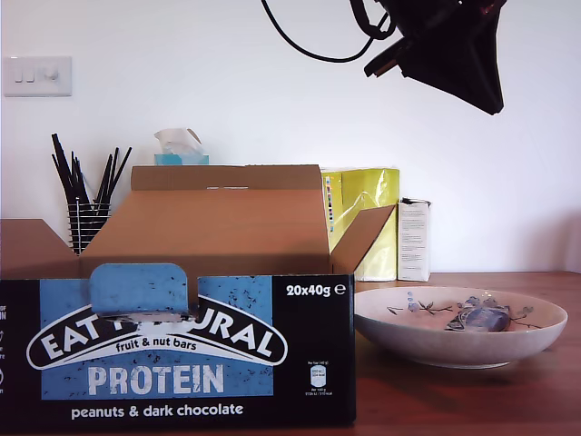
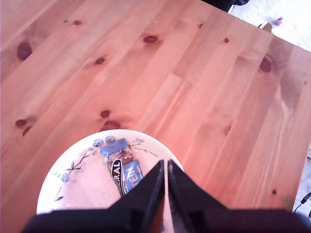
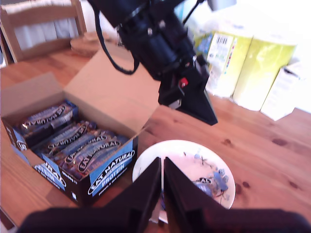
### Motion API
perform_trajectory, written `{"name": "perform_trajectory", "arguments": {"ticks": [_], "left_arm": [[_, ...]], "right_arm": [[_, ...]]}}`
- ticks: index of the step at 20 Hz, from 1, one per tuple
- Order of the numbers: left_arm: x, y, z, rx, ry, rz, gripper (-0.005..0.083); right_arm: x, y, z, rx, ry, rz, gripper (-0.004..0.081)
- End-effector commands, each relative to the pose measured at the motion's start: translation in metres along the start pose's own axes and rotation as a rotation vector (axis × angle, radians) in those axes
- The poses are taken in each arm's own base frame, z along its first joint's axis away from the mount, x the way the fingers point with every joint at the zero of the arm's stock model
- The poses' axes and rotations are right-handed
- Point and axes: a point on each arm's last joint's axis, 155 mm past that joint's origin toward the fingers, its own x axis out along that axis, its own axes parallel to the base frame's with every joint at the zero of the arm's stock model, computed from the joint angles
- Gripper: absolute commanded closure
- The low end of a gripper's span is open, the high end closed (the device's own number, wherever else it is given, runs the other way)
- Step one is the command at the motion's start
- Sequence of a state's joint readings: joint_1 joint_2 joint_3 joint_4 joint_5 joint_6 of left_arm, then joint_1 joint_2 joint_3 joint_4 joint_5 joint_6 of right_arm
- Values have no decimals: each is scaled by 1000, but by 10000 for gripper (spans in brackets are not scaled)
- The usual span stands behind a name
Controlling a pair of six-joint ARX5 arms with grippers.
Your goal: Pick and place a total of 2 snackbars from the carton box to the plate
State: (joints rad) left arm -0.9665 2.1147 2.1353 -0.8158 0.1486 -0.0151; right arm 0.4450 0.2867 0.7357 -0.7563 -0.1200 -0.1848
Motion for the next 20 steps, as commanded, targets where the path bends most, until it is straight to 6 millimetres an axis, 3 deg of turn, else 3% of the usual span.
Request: {"name": "perform_trajectory", "arguments": {"ticks": [1, 5, 9, 11, 16, 20], "left_arm": [[6, -2, -11, 21, 25, -4, 797], [-4, 8, -18, 18, -23, 6, 797], [-34, 24, -38, 1, -98, 36, 797], [-53, 35, -56, -20, -116, 63, 797], [-91, 70, -117, -144, -86, 164, 797], [-114, 82, -164, -217, 9, 215, 797]], "right_arm": [[3, -1, -1, -2, -3, -4, 783], [3, -7, 6, -5, -26, -34, 783], [6, -7, 6, 4, -21, -31, 783], [9, -4, 5, 12, -11, -13, 783], [25, 24, -1, 72, 46, 158, 783], [38, 53, -5, 104, 108, 331, 783]]}}
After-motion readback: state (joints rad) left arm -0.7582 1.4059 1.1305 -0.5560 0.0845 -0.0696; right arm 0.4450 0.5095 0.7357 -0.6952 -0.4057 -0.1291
